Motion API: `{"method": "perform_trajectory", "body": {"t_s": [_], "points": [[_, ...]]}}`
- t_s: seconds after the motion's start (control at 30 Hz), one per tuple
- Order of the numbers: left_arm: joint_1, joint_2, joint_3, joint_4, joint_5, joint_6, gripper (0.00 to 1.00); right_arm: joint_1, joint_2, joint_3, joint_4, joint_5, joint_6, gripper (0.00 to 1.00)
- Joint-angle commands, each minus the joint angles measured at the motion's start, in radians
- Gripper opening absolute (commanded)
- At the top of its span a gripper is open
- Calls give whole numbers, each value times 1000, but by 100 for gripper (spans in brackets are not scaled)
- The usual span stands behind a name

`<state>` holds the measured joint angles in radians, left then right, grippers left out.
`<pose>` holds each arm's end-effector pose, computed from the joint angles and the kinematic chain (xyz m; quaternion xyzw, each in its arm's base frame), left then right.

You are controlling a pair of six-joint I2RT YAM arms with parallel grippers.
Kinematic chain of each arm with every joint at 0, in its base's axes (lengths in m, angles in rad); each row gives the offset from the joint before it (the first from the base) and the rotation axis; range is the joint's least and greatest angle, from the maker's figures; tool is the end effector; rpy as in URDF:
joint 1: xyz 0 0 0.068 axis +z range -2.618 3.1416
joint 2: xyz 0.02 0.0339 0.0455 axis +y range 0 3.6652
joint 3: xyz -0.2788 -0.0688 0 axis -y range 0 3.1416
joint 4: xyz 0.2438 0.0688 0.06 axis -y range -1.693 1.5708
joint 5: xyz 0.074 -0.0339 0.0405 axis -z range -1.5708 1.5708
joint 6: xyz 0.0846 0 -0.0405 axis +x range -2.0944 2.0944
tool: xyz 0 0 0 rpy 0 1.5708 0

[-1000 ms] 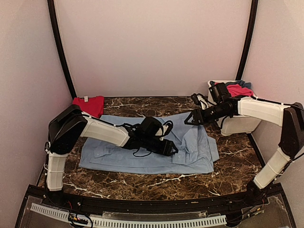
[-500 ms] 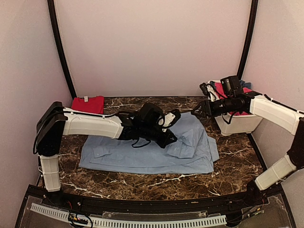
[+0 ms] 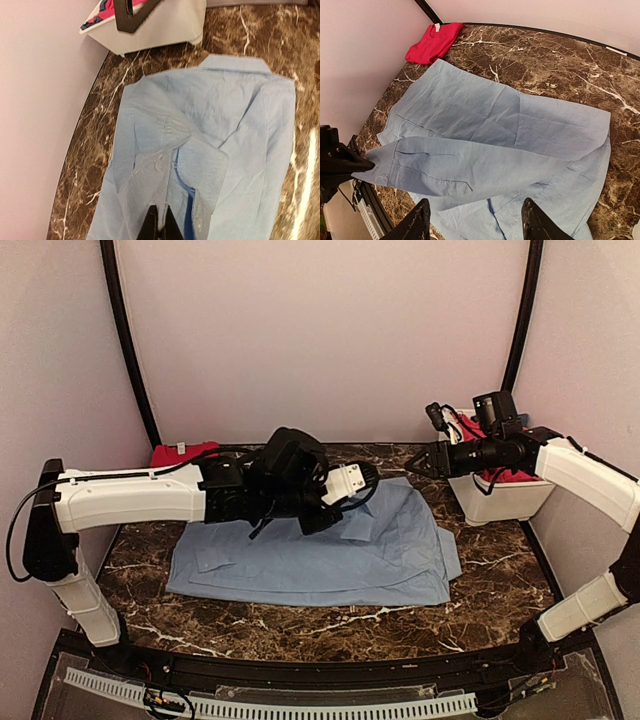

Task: Fold and stack the mixed laundry pile
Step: Adjust the 1/3-folded shirt at the center of the board.

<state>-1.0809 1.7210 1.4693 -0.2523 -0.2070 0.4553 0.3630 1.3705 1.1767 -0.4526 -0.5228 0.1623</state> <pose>0.2271 -0.3890 0.3108 0.5573 0.6525 -0.0710 0.5086 0.2962 0.1577 0.3099 -0.2013 0.8488 0.3352 0.3559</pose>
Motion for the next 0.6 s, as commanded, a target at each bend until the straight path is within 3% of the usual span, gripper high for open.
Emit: {"method": "perform_trajectory", "body": {"t_s": [0.0,0.1,0.4,0.47,0.57], "points": [[-68,-127,-184,62,-111,196,0,-4,-6,11,28,-59,4,59],[-140,-137,-312,232,-195,317,0,-4,-12,-11,32,-58,6,59],[-323,67,-381,602,-346,615,4,-4,-34,-63,14,-70,-6,59],[-354,127,-363,681,-378,664,9,-4,-46,-81,18,-71,-3,59],[-410,207,-315,709,-434,674,27,-3,-50,-101,12,-80,-1,59]]}}
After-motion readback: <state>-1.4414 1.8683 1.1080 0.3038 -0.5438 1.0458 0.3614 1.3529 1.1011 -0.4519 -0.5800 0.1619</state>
